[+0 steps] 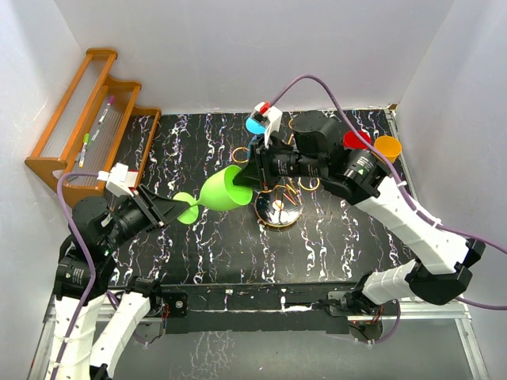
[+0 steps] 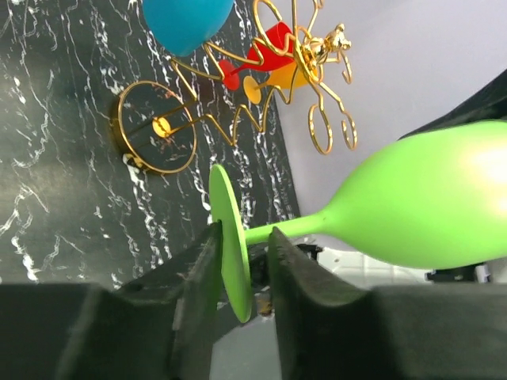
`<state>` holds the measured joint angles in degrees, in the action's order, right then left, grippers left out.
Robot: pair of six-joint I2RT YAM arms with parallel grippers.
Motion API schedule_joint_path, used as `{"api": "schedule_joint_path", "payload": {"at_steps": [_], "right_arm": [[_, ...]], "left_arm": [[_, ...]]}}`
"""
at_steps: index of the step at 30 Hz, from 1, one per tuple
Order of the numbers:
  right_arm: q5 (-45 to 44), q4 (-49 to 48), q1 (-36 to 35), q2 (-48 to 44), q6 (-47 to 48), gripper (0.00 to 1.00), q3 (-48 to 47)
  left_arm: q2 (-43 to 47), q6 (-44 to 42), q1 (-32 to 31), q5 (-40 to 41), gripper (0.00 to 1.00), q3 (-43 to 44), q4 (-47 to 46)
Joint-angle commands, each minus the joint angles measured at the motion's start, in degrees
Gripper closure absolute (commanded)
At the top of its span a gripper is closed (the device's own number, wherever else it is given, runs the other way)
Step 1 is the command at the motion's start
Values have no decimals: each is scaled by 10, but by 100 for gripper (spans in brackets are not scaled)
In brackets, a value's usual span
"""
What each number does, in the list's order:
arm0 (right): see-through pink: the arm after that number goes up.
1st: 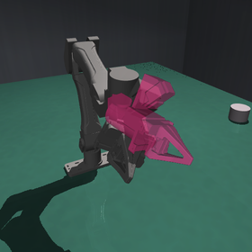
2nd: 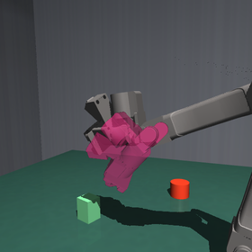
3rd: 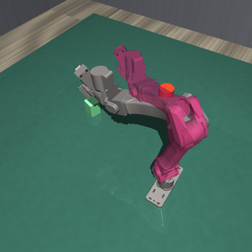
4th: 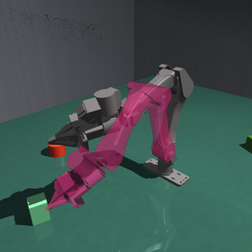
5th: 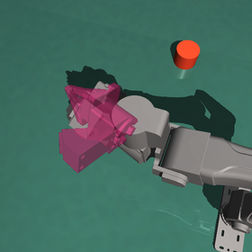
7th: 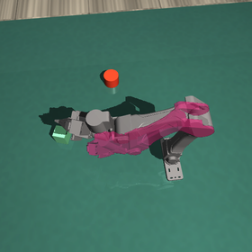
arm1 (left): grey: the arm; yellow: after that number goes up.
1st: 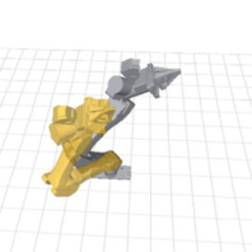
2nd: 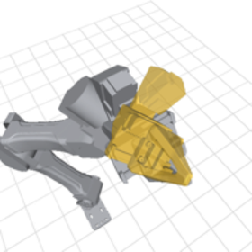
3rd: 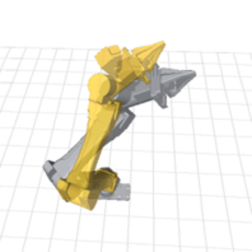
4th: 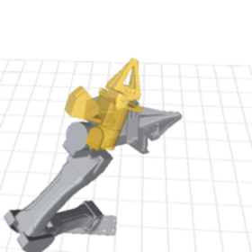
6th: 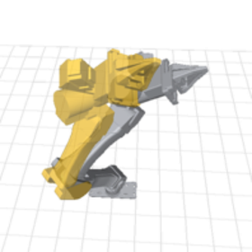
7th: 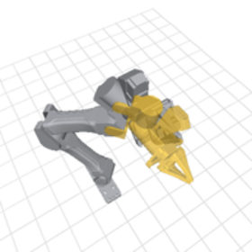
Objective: Take the wine glass off the wine glass rack
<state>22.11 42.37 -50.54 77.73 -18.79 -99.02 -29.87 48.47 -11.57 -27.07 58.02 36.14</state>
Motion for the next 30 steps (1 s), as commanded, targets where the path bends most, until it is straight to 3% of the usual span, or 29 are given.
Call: {"api": "schedule_joint_path", "payload": {"at_steps": [1, 4, 7, 17, 19, 23, 28, 30], "right_arm": [[-63, -31, -16, -24, -12, 92, -19], [-151, -36, -16, -40, -10, 92, -20], [-241, -44, -15, -53, -2, 92, -26], [-620, -118, 14, -78, 93, 92, -50], [-657, -130, 43, -67, 131, 92, -65], [-608, -89, 163, -7, 149, 92, -140], [-454, 11, 339, 54, 59, 92, -199], [-343, 68, 435, 63, 14, 92, -202]], "left_arm": [[-13, -18, 0, 43, 62, 30, 38], [-8, -19, 0, 85, 46, 31, 68], [1, -17, 0, 113, 38, 27, 82], [31, -29, 0, 135, 37, -7, 58], [31, -33, 0, 130, 37, -17, 51], [25, -43, 0, 119, 38, -35, 41], [14, -59, 0, 124, 38, -45, 30], [5, -70, 0, 134, 38, -45, 30]]}}
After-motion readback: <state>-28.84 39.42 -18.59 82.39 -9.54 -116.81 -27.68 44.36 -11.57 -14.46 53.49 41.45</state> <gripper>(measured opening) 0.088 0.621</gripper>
